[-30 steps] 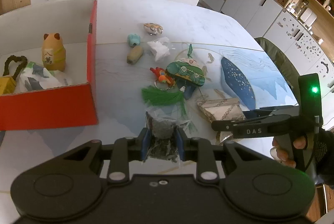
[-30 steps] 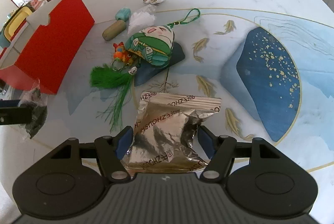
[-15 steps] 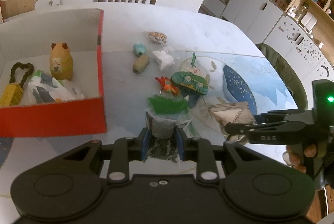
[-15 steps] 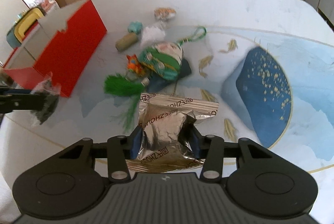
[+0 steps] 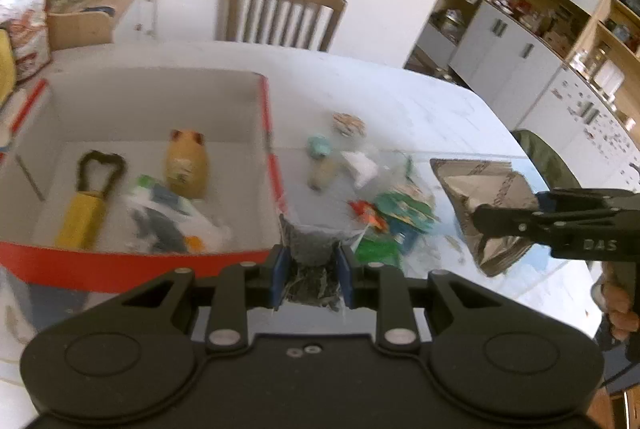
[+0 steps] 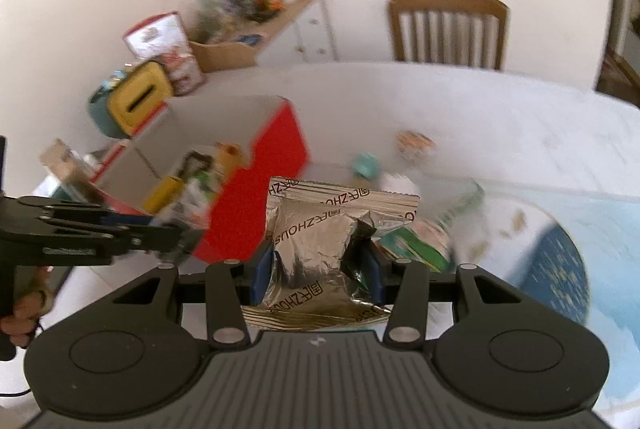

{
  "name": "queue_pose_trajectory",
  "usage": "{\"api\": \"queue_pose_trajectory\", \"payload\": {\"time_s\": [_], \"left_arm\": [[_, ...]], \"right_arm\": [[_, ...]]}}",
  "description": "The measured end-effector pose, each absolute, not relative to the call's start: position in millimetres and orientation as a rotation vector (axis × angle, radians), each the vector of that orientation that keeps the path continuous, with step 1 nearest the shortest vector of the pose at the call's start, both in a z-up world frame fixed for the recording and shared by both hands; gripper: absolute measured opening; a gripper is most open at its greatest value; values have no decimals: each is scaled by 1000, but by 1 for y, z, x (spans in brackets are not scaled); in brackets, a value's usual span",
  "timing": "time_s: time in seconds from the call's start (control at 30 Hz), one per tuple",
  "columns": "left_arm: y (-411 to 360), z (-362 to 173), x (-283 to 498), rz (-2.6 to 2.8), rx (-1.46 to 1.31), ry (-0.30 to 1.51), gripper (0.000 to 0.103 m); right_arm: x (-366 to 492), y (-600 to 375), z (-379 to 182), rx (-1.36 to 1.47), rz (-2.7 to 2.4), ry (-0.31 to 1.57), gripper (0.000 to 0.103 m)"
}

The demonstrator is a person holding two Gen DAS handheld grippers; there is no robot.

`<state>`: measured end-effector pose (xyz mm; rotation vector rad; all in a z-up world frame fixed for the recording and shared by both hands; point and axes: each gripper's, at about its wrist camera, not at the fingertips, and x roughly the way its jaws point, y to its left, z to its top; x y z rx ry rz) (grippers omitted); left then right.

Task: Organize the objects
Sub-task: 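Carry the silver bag with the right tool while the left tool carries the clear bag over the box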

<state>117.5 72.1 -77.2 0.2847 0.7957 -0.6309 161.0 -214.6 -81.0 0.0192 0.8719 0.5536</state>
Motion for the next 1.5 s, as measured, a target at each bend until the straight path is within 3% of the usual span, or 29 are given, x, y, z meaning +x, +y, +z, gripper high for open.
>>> {"api": "queue_pose_trajectory", "payload": {"time_s": [0.3, 0.63, 1.5], "left_arm": [[104, -42, 147, -542, 288, 730, 26], [131, -20, 193, -461, 314, 682, 26], [123, -73, 320, -328, 464, 805, 26]], "right_arm": [[177, -138, -52, -43, 675, 809, 46], [198, -58, -59, -116, 728, 801, 46], [232, 62, -140, -325, 778, 906, 46]]}}
